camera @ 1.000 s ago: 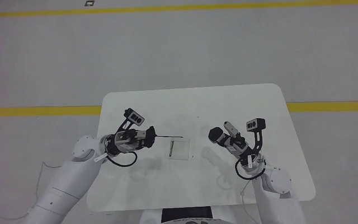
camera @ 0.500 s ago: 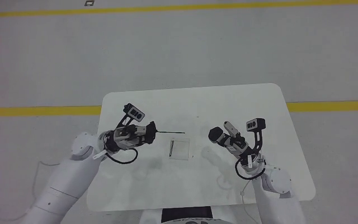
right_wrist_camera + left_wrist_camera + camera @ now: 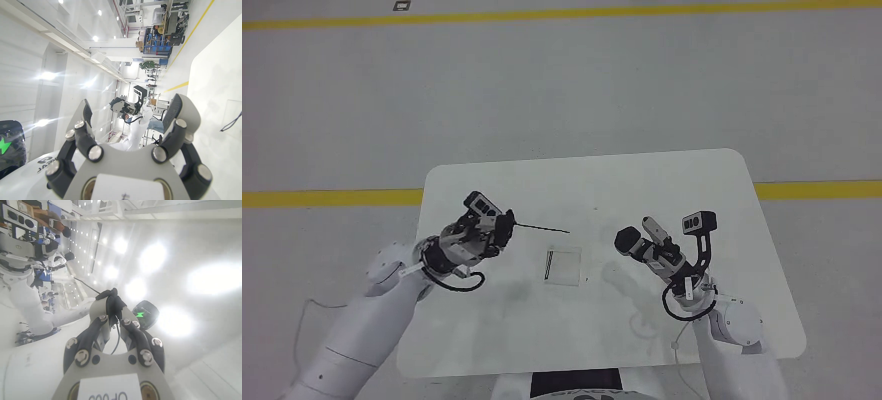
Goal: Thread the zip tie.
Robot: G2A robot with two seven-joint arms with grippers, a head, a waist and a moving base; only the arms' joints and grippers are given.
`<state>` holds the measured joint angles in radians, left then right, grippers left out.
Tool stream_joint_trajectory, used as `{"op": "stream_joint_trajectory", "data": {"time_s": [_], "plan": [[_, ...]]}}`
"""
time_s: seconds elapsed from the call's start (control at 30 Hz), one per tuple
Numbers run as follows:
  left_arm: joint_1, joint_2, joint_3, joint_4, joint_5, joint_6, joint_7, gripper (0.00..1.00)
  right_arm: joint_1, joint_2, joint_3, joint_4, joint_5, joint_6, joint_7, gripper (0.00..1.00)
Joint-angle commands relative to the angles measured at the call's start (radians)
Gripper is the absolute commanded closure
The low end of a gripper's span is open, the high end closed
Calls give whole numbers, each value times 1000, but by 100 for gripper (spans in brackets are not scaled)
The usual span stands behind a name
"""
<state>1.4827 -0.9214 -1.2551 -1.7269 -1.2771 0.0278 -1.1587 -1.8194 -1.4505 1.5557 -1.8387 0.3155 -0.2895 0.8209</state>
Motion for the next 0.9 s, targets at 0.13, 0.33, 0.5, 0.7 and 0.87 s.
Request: {"op": "stream_joint_trajectory", "data": {"time_s": [0.13,0.33,0.5,0.7,0.87], "plan": [[13,-4,-12,-10,-26,17,20,100,0,0,0,0,0,0,0,0],[12,-4,-13,-12,-16,13,13,100,0,0,0,0,0,0,0,0],[14,-10,-7,-14,-58,31,85,100,0,0,0,0,0,0,0,0],[19,-19,-11,-10,-147,69,103,100,0,0,0,0,0,0,0,0],[20,-20,-11,-11,-150,72,100,100,0,0,0,0,0,0,0,0]]}}
